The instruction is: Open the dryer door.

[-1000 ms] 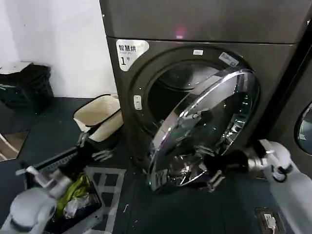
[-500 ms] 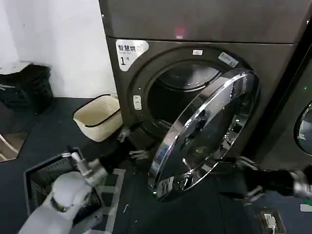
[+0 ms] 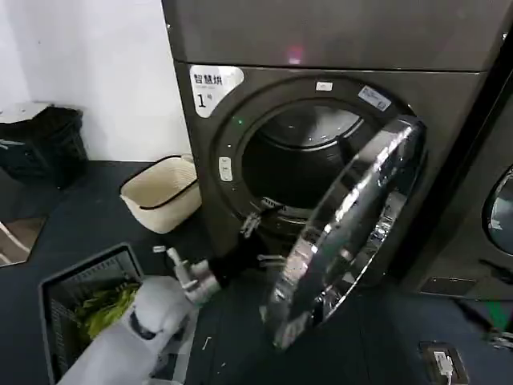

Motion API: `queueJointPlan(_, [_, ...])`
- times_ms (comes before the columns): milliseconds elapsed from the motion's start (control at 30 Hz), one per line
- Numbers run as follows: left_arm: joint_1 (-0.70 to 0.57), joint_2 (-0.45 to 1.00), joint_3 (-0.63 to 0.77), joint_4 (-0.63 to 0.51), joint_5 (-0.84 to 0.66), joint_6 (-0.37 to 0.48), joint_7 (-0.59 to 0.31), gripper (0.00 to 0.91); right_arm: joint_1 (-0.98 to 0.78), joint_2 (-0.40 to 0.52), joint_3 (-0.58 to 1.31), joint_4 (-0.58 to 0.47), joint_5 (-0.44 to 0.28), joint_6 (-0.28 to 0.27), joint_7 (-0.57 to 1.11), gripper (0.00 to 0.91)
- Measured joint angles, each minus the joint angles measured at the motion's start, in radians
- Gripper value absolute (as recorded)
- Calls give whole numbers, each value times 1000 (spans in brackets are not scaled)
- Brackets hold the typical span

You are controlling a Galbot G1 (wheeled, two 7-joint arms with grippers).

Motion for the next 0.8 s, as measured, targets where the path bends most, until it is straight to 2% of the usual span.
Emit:
queueJointPlan(67, [-18, -12, 28, 7, 5, 0, -9, 907, -7, 56, 48, 12, -87, -16, 117, 907])
queueJointPlan(167, [-42, -34, 69, 21, 12, 0, -14, 907, -10, 135, 122, 25, -206, -78, 310, 907])
queueJointPlan(300, [-81, -64, 117, 44, 24, -2, -27, 907, -12, 223, 226, 24, -276, -164, 548, 907])
queueJointPlan(467, [-135, -109, 183, 89, 34, -7, -52, 907, -17, 298, 339, 10, -364, -204, 800, 907])
queueJointPlan(600, [-173, -149, 233, 130, 47, -22, -76, 907, -4, 338, 408, -5, -462, -289, 993, 907])
queueJointPlan(700, [-200, -180, 272, 159, 62, -37, -87, 907, 9, 368, 455, -15, -492, -354, 1089, 907])
queueJointPlan(800, [-220, -205, 301, 184, 85, -50, -103, 907, 21, 392, 504, -33, -504, -382, 1144, 907])
